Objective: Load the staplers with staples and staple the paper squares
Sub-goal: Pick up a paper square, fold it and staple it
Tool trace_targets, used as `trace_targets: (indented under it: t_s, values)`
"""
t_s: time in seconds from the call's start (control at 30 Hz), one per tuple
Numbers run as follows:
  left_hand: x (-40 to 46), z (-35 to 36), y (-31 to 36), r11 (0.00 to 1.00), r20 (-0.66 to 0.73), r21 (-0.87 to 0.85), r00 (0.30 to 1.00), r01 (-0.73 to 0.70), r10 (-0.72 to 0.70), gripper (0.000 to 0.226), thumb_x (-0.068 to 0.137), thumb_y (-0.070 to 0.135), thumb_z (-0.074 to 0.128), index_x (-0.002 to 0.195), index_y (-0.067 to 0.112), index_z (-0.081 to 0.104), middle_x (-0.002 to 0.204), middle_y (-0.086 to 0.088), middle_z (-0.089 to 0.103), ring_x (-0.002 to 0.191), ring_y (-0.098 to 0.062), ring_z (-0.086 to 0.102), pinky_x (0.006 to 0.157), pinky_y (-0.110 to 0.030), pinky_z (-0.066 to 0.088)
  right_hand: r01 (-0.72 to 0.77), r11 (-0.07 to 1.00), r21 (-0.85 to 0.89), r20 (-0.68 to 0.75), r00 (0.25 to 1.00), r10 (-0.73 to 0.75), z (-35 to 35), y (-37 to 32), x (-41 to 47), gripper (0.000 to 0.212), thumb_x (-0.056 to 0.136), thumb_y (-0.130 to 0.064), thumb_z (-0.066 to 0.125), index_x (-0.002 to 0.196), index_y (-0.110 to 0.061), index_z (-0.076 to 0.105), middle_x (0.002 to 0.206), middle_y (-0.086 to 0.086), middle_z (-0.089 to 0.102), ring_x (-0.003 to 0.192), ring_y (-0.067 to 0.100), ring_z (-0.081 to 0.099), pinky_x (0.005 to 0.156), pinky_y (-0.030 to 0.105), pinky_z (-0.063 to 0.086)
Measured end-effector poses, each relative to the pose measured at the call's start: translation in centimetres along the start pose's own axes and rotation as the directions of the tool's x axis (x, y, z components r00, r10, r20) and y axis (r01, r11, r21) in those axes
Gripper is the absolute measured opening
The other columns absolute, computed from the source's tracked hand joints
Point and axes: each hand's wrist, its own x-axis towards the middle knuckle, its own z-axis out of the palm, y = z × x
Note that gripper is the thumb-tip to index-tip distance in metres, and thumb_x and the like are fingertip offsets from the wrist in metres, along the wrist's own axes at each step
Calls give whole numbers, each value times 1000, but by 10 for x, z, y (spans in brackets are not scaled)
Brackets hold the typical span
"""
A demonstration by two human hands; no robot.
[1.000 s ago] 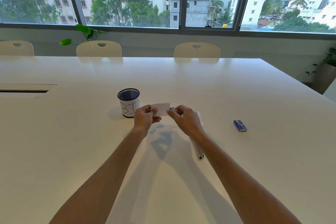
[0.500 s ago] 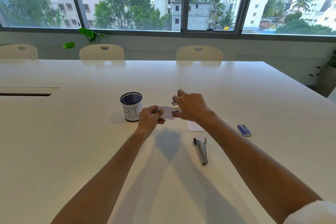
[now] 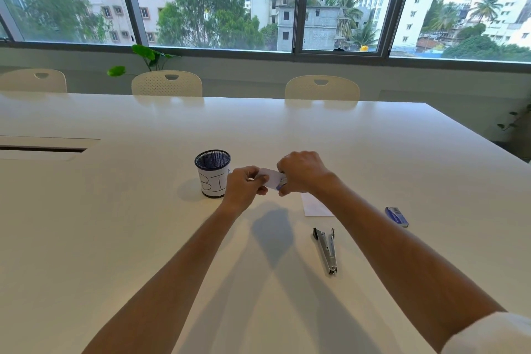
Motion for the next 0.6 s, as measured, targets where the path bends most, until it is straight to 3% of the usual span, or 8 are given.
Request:
trace_targets:
  t_s: [0.33,0.6]
  values:
    - [11,3,-2,1000,54,-12,998,16,-15,6,81,2,68,84,-2,72,72,-14,70,53,-12,66,67,-34,58,36,999,12,102,994,-37,-6,1,16,47,69,-49,79,102,-20,64,80,-1,54,74,20,54,65,29,37]
    - [17,6,-8,1000,77,22,997,17,-18,11,77,7,73,70,14,74,66,-9,72,54,-17,67,68,-35,59,72,997,-11,114,991,-71,-4,-5,26,43,71,-45,79,101,-18,66,76,-2,56,73,18,56,64,29,40]
